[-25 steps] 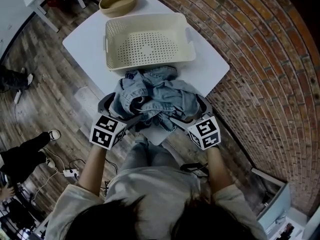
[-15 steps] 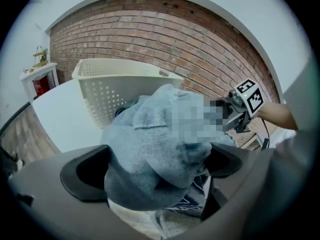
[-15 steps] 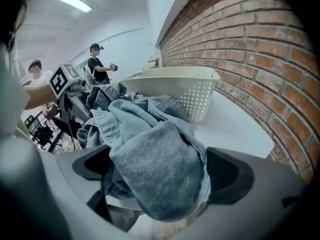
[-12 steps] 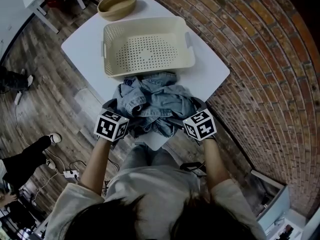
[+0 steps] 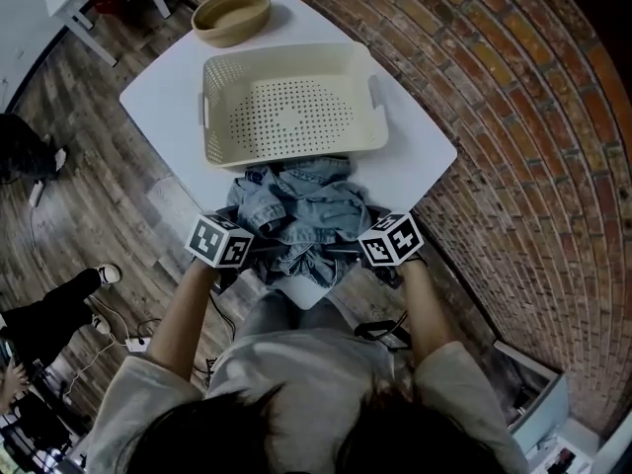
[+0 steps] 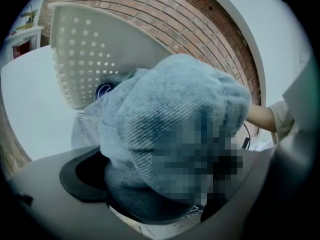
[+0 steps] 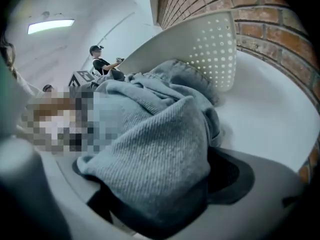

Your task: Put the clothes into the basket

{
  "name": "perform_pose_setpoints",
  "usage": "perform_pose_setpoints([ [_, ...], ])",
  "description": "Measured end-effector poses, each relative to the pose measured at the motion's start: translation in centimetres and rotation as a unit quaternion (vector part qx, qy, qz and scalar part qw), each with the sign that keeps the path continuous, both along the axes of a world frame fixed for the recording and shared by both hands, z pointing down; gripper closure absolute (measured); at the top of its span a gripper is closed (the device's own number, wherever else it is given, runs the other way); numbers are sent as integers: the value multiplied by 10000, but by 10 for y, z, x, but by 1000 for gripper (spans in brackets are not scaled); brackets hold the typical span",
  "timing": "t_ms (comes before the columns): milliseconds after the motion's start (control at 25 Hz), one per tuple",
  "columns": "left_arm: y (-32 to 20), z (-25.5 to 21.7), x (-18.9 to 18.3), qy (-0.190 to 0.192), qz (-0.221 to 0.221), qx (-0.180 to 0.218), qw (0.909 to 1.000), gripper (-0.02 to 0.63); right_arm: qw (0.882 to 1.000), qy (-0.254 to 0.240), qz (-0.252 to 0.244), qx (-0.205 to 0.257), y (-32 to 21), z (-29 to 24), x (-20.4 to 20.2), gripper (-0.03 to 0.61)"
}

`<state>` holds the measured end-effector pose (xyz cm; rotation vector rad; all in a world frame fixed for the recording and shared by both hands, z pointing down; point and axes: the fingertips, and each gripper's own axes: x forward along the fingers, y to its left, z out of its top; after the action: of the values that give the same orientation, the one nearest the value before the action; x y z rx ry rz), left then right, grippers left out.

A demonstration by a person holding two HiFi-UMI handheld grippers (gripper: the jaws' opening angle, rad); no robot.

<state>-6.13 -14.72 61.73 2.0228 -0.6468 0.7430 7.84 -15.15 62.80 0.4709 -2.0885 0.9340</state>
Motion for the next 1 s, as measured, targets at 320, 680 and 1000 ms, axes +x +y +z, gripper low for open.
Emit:
perform_pose_setpoints([
  [320,1,2,9,162,175,-16,9997,25,9983,-86,-574,84,5,1,-22,5],
  [680,6,-6,27,476,215,173,9985,28,9931,-809,-812,231,14,-7,-36,105],
  [1000,8,-24,44,1007,421,476,9929,31,9886,-1170,-675,664,18,-22,-50,196],
])
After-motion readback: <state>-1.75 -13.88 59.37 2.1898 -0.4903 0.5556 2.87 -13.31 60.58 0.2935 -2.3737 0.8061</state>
